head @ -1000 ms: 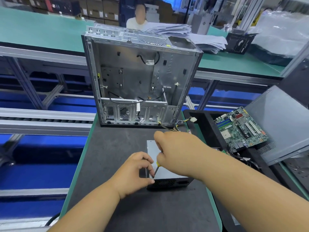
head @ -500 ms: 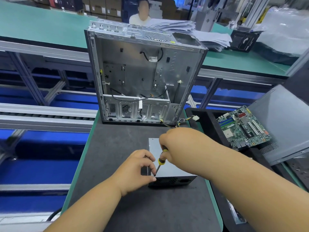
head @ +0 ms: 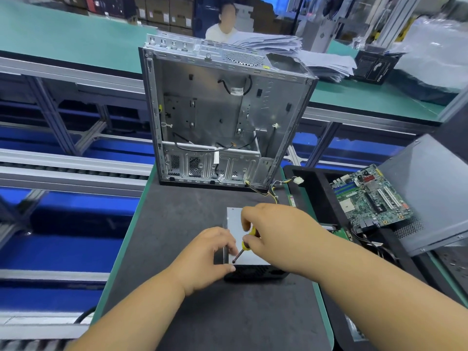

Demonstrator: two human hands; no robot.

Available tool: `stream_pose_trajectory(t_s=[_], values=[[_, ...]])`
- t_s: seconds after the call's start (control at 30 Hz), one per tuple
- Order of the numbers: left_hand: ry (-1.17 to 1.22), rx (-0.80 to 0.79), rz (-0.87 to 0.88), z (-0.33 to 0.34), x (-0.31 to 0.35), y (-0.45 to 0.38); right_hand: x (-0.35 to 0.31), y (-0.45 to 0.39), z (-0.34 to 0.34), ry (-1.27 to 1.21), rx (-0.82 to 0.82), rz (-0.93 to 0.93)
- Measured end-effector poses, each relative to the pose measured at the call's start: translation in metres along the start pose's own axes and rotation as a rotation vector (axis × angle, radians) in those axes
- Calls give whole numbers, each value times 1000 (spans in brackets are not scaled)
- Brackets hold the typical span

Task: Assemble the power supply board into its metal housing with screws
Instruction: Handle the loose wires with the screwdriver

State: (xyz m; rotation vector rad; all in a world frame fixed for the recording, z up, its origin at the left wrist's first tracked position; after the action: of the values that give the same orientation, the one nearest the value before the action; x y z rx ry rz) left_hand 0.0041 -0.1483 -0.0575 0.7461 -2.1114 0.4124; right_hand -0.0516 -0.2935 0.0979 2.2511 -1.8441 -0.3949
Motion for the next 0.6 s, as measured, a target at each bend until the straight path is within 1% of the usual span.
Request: stream_pose_trajectory(t_s=[0.07, 0.23, 0.33, 0.4, 0.43, 0.6], values=[[-31, 22, -14, 1, -1, 1, 5, 2, 1, -36, -19, -20], [-19, 114, -97, 10, 3, 10, 7, 5, 2, -52, 16, -108], [-27, 169, -142, 18, 11, 13, 4, 3, -4, -61, -41, -193], [-9, 224, -182, 22, 18, 13, 5, 0, -11, -14, -106, -224], [-5, 250, -206, 24, 21, 13, 6, -2, -14, 31, -110, -235], [60, 349, -302, 30, 29, 14, 3, -9, -14, 196, -50, -201]])
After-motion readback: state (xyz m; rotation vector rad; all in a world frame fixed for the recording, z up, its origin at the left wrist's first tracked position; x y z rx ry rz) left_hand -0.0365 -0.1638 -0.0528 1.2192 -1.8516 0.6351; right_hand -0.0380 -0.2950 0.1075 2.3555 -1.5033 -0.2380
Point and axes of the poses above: each hand's wrist, its own y-axis away from the middle knuckle, its own z-axis out of the palm, x = y × z, the point moved 2 cm from there along -y, towards the middle knuckle, and after that the axes turned 11 degrees about -x, right-handed, at the moved point
